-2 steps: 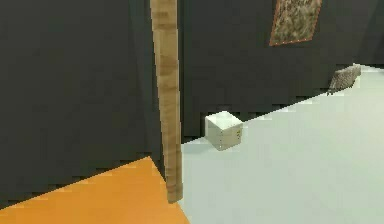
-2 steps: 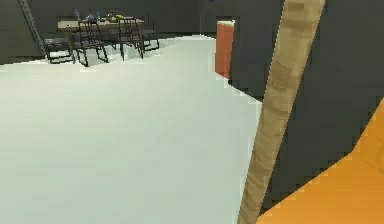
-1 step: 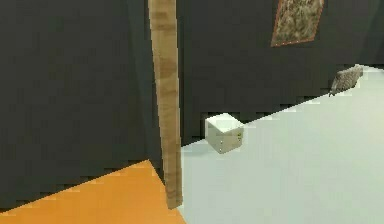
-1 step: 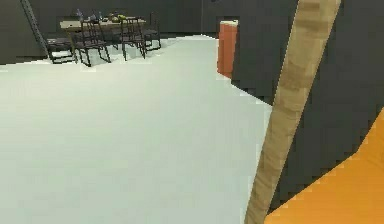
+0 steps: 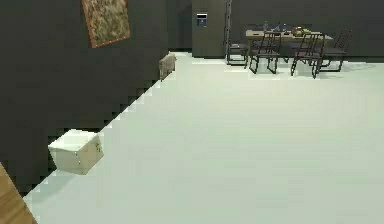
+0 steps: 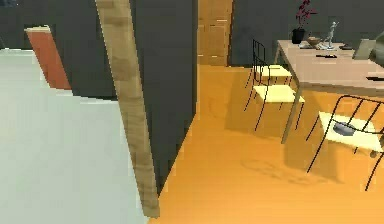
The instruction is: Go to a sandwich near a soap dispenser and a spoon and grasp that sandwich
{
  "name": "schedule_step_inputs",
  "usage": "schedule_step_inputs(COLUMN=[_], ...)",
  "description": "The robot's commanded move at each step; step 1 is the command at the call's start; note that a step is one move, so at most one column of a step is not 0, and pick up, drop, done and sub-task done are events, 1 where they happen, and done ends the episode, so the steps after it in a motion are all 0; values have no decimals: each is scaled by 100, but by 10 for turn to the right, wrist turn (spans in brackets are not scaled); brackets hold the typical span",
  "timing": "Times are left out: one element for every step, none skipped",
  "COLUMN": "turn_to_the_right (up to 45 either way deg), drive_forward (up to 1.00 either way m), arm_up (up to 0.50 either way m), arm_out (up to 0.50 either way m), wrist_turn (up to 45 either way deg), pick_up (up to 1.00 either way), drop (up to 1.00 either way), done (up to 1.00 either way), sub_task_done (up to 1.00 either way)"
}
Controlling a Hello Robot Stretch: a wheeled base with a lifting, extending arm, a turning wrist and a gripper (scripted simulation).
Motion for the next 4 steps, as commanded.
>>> schedule_step_inputs(turn_to_the_right=[120, 0, 360, 0], drive_forward=[0, 75, 0, 100], arm_up=[0, 0, 0, 0], arm_out=[0, 0, 0, 0], wrist_turn=[0, 0, 0, 0], pick_up=[0, 0, 0, 0], drop=[0, 0, 0, 0], done=[0, 0, 0, 0], sub_task_done=[0, 0, 0, 0])
